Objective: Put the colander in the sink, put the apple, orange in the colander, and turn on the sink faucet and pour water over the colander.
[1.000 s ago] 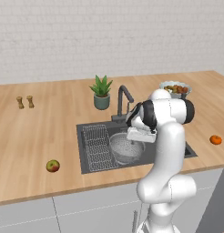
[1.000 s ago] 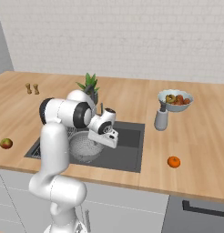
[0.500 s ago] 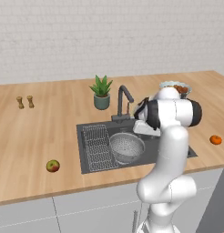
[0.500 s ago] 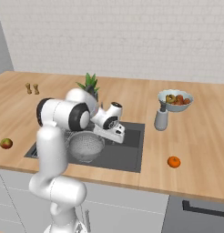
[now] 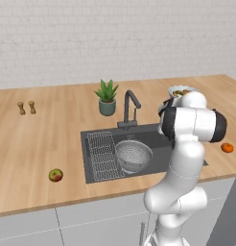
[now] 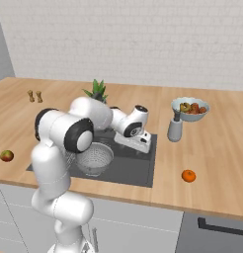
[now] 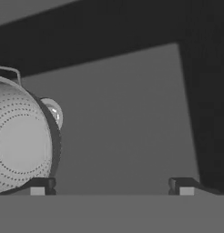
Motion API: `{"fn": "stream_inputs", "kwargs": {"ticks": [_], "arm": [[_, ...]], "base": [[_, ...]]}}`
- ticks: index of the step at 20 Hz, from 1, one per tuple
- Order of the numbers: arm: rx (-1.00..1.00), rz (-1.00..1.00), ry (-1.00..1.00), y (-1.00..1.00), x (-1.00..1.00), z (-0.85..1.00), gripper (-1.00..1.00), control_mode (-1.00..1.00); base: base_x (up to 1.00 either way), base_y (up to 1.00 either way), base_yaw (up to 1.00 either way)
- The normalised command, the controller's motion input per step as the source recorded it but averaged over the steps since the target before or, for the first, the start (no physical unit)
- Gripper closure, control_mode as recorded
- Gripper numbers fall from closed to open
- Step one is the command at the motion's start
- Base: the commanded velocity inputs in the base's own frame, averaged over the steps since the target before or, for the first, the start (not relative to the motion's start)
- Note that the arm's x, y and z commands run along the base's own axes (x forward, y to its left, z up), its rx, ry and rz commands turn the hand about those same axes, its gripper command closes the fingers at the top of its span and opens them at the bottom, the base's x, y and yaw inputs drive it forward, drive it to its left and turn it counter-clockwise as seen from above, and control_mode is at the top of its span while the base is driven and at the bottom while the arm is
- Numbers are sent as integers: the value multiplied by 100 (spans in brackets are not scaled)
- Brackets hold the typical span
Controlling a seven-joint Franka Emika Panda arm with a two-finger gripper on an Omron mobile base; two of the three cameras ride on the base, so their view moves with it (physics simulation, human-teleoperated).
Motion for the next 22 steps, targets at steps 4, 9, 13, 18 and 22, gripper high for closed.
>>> {"fn": "stream_inputs", "kwargs": {"ticks": [4,9,13,18,22], "arm": [[-9,-6,0,-76,-24,28,-100,-100],[-14,-7,-7,-74,-30,12,-100,-100],[-11,-10,-13,-81,-45,13,-100,-100],[-7,-18,-5,-41,-36,52,-100,-100],[-5,-23,0,-51,-28,39,-100,-100]], "base": [[0,0,0],[0,0,0],[0,0,0],[0,0,0],[0,0,0]]}}
